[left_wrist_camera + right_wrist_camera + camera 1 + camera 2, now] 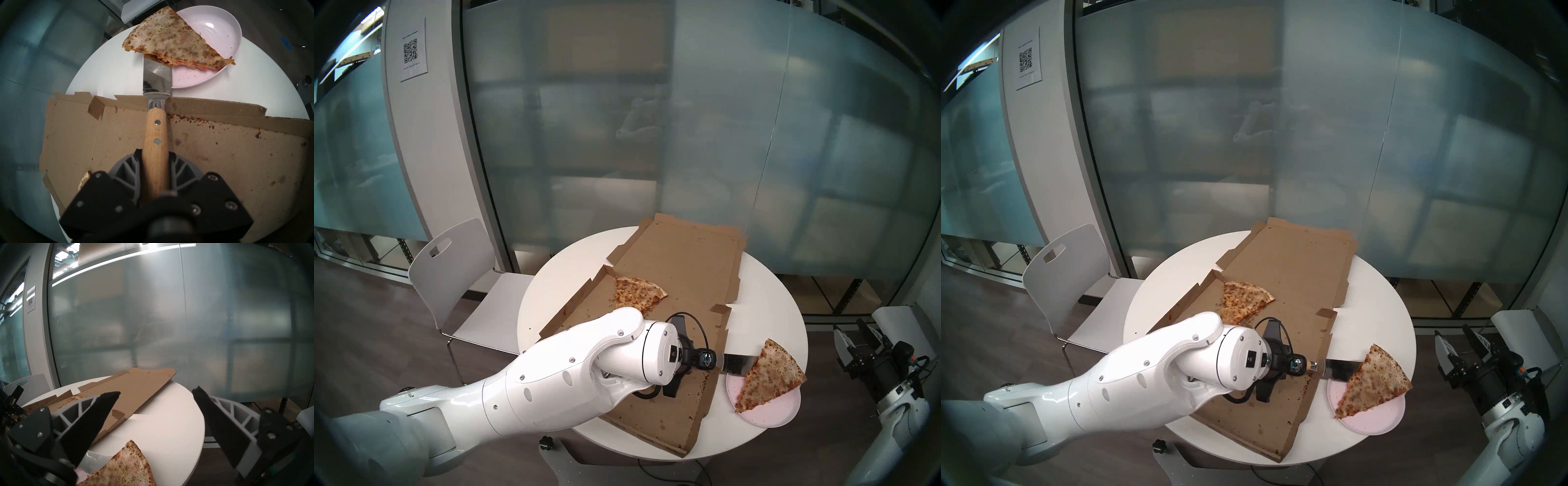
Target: Put pizza slice onto the plate
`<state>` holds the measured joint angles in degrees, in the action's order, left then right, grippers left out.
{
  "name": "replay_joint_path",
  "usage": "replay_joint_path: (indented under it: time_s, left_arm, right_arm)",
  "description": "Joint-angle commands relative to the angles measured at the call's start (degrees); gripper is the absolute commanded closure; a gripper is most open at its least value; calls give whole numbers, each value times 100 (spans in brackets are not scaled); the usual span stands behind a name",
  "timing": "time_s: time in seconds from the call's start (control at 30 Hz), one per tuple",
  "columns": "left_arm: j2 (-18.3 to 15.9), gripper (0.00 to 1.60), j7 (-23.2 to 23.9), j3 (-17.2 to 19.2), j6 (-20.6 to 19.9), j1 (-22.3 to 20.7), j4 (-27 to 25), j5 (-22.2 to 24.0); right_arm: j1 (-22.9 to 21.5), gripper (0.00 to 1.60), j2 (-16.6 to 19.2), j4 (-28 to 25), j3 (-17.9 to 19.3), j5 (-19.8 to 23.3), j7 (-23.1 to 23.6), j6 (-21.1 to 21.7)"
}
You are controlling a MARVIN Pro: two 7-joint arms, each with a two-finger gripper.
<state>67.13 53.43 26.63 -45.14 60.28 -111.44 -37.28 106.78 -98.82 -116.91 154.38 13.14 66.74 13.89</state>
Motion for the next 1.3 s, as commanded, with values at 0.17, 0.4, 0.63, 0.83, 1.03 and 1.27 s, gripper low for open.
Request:
replay_joint_path:
  time_s: [0.17,0.4,0.63,0.83,1.03,1.27]
  left_arm:
    - [-19,160,73,-111,-1,-355,-225,-330]
    - [5,160,72,-77,-8,-382,-289,-408]
    - [67,160,24,3,-1,-381,-288,-416]
    - [73,160,81,-30,8,-476,-270,-478]
    - [4,160,143,-84,8,-552,-397,-584]
    - [-96,160,104,80,-45,-490,-600,-581]
  right_arm:
    - [-17,0,36,-123,0,46,-6,16]
    - [-16,0,38,-97,-21,41,-14,5]
    - [-16,0,39,-85,-28,40,-29,-13]
    - [-19,0,39,-86,-33,43,-39,-12]
    - [-13,0,38,-90,-45,42,-50,-11]
    - [11,0,31,-118,-84,51,-60,-7]
